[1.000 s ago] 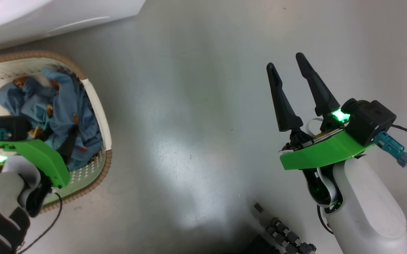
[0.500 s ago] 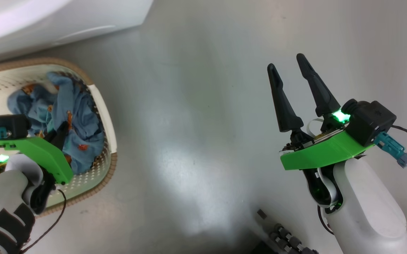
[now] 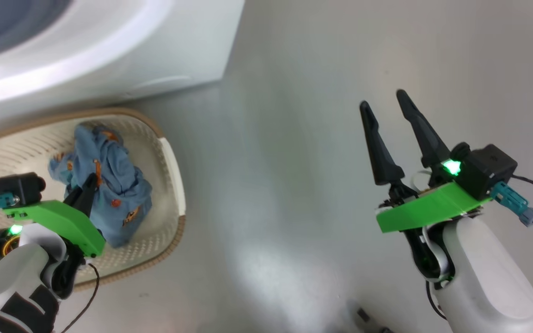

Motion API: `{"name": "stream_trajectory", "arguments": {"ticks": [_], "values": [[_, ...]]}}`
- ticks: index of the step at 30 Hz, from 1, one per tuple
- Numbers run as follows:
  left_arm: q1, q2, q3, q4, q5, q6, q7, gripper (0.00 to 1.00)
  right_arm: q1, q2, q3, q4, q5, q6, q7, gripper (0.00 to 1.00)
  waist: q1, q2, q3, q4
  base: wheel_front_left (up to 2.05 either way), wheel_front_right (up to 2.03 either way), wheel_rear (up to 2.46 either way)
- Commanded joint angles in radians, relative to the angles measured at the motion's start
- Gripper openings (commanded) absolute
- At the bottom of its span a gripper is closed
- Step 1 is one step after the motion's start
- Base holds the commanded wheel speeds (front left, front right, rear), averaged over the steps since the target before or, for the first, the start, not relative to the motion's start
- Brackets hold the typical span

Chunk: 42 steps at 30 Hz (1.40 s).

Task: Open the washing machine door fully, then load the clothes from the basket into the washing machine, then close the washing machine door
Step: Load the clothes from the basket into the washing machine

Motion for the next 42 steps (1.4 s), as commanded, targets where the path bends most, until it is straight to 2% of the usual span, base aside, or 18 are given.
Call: {"name": "stream_trajectory", "arguments": {"ticks": [1, 12, 21, 31, 42], "values": [[0.022, 0.028, 0.049, -0.015, 0.024, 0.001, -0.013, 0.00, 0.041, -0.010, 0.009, -0.016, -0.008, 0.004, -0.008, 1.00, 0.0000, 0.0000, -0.082, 0.047, 0.00, 0.00, 0.00], [0.155, 0.023, 0.321, -0.090, 0.243, 0.001, -0.014, 0.00, 0.110, -0.058, -0.013, 0.008, 0.013, 0.004, -0.008, 1.00, 0.0000, 0.0000, -0.246, 0.100, 0.00, 0.00, 0.00], [0.284, -0.004, 0.574, -0.203, 0.455, 0.001, -0.014, 0.00, 0.171, -0.089, -0.033, 0.018, 0.028, 0.004, -0.008, 1.00, 0.0000, 0.0000, -0.355, 0.135, 0.00, 0.00, 0.00], [0.449, -0.056, 0.843, -0.394, 0.686, 0.001, -0.014, 0.00, 0.246, -0.117, -0.049, 0.023, 0.044, 0.004, -0.008, 1.00, 0.0000, 0.0000, -0.464, 0.162, 0.00, 0.00, 0.00], [0.643, -0.118, 1.033, -0.622, 0.847, 0.001, -0.014, 0.00, 0.324, -0.143, -0.076, 0.014, 0.055, 0.004, -0.008, 1.00, 0.0000, 0.0000, -0.538, 0.191, 0.00, 0.00, 0.00]]}}
